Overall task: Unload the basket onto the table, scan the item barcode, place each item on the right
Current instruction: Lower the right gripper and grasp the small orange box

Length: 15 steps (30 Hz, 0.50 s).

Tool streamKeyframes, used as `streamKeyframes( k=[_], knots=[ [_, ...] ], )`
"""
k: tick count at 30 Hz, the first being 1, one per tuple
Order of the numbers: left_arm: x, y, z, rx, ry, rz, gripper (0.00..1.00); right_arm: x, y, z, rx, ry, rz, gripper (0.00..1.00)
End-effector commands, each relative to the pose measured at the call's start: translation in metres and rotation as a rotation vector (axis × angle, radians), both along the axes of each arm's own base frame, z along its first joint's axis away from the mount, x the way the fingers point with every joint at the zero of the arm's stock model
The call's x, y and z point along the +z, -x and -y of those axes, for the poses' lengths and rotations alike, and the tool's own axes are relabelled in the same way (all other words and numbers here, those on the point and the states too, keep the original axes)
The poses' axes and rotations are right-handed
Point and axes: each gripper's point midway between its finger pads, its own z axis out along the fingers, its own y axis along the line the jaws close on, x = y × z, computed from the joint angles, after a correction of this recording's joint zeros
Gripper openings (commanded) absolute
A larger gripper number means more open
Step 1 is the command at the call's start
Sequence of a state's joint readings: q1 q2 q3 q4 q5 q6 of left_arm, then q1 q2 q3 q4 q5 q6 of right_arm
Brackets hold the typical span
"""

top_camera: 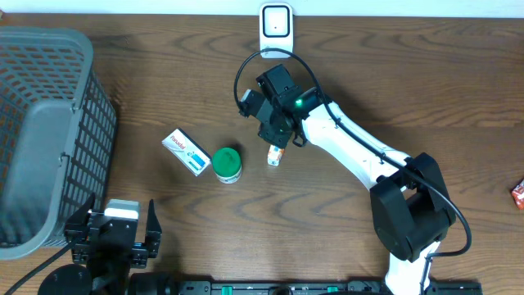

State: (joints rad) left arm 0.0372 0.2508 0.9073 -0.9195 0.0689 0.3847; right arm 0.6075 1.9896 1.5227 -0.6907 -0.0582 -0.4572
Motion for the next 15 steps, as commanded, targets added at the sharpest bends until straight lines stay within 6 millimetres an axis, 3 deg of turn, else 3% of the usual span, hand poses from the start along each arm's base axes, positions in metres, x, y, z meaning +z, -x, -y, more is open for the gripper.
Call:
streamKeyframes(
  k=[1,5,10,15],
  knots=[
    [0.000,0.000,0.000,0.003,0.012,-0.002,0.87,-0.017,0.003,0.000,0.003,0.016,-0.029,0.01],
    [-0.001,0.000,0.000,0.003,0.012,-0.003,0.86,-0.035,0.007,0.003,0.000,0.046,-0.073,0.01],
    [-0.001,0.000,0.000,0.003,0.012,-0.003,0.87,-0.038,0.012,0.007,-0.006,0.064,-0.093,0.01],
    [-0.001,0.000,0.000,0.003,0.012,-0.003,0.87,-0.043,0.020,0.030,-0.062,0.144,-0.139,0.01]
  ],
)
